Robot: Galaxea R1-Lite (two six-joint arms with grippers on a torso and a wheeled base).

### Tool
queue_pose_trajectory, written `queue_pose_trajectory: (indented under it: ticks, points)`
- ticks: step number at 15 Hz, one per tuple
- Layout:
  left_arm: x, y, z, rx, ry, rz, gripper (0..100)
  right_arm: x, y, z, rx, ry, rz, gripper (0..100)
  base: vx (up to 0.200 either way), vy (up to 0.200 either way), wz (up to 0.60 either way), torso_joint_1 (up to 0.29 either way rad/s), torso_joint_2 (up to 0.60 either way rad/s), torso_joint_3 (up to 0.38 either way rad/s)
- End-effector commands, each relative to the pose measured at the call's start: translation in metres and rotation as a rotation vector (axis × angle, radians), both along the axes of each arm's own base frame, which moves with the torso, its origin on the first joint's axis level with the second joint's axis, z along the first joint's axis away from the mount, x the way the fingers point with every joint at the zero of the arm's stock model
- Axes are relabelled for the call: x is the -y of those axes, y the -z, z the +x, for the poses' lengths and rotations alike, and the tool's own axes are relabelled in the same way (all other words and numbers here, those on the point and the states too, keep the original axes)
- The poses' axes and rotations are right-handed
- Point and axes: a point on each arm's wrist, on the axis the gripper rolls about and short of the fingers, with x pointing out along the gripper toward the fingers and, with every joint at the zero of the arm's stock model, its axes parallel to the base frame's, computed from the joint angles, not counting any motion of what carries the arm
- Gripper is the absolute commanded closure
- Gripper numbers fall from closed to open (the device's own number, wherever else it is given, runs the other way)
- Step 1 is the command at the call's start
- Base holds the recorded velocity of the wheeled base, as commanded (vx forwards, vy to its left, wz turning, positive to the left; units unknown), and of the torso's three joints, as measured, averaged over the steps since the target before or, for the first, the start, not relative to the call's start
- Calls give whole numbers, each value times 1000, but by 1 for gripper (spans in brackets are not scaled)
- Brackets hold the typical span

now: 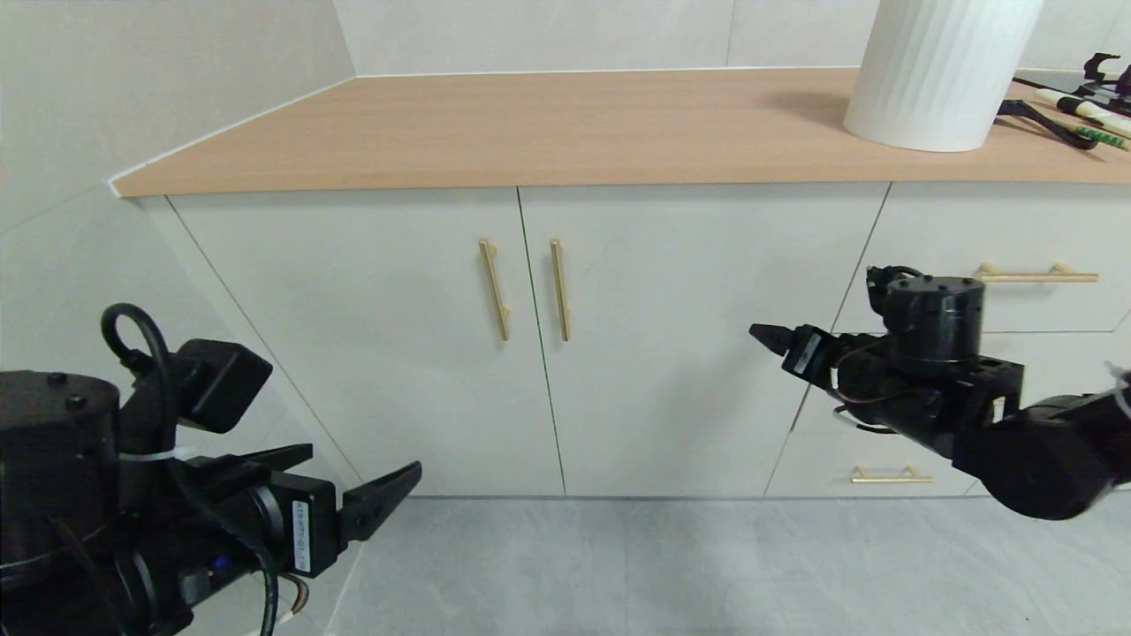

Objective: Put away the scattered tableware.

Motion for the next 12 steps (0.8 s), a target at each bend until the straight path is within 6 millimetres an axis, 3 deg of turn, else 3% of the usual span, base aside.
queue_pose_trajectory:
  ticks: [1,3,4,8,11,12]
  points:
    - [-6,3,0,42,-42,-14,0,24,-36,-57,138,-5,-21,0,0,0,0,0,0,0]
    - [-18,0,-4,141,-79,-16,0,43,-47,-96,212,36,-90,0,0,0,0,0,0,0]
    - [-28,-2,-14,195,-99,-3,0,56,-57,-125,277,63,-140,0,0,0,0,0,0,0]
    - [-58,-2,-78,349,-128,-61,0,104,-75,-233,483,122,-284,0,0,0,0,0,0,0]
    - [-80,0,-126,396,-175,-71,0,127,-52,-300,444,110,-408,0,0,0,0,0,0,0]
    - [-81,1,-130,395,-181,-69,0,128,-51,-304,445,113,-418,0,0,0,0,0,0,0]
